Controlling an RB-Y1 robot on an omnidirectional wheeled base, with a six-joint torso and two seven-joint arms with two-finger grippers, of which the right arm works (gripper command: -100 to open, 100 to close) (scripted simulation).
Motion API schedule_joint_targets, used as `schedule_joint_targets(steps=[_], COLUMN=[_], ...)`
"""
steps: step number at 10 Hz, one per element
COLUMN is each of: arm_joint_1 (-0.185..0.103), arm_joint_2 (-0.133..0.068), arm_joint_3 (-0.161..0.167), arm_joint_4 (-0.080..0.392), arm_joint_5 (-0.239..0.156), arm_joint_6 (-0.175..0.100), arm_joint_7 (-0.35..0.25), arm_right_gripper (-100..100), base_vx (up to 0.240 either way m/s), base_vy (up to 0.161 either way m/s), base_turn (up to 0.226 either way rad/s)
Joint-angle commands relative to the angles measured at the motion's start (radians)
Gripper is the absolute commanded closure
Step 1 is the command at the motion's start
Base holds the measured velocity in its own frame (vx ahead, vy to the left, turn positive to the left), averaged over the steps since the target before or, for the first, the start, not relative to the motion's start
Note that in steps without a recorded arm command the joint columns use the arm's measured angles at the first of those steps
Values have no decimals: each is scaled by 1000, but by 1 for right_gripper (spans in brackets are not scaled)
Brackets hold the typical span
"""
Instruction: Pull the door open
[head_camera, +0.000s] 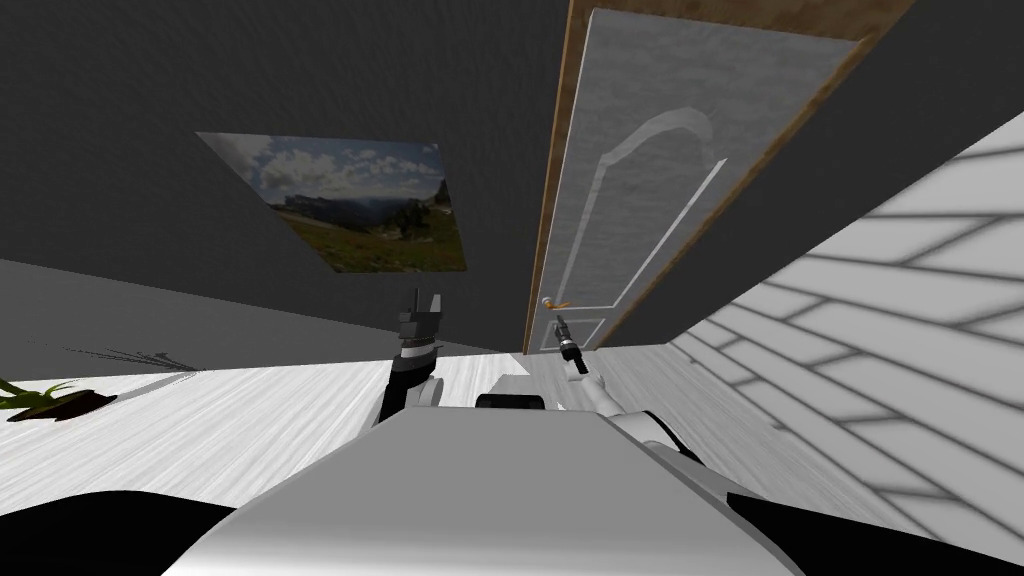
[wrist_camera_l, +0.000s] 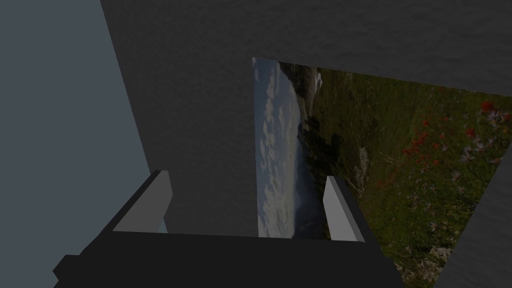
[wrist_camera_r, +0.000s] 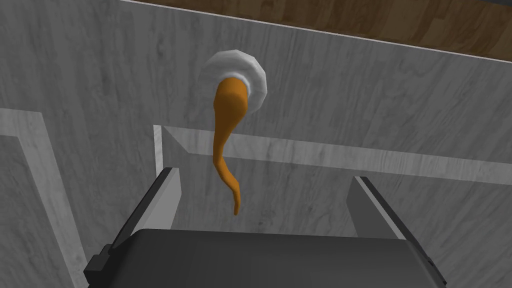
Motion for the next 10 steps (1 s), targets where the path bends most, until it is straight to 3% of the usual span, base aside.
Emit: schedule_joint_targets(steps=[1, 5, 6, 7, 8, 10], arm_joint_1=[-15, -49, -42, -29, -29, -29], arm_joint_2=[-5, -15, -14, -37, -37, -37], arm_joint_3=[3, 9, 8, 0, 0, 0], arm_joint_4=[36, 112, 97, 108, 89, 108], arm_joint_5=[-2, -5, -5, -11, -11, -11], arm_joint_6=[-6, -15, -12, -28, -28, -28], arm_joint_7=[-5, -13, -11, -29, -29, -29], arm_right_gripper=[-100, -100, -100, -100, -100, -100], base_vx=[8, -5, -3, 115, 142, 44], base_vy=[-129, -101, -35, 12, 26, 30], base_turn=[71, 73, 23, 172, 77, -18])
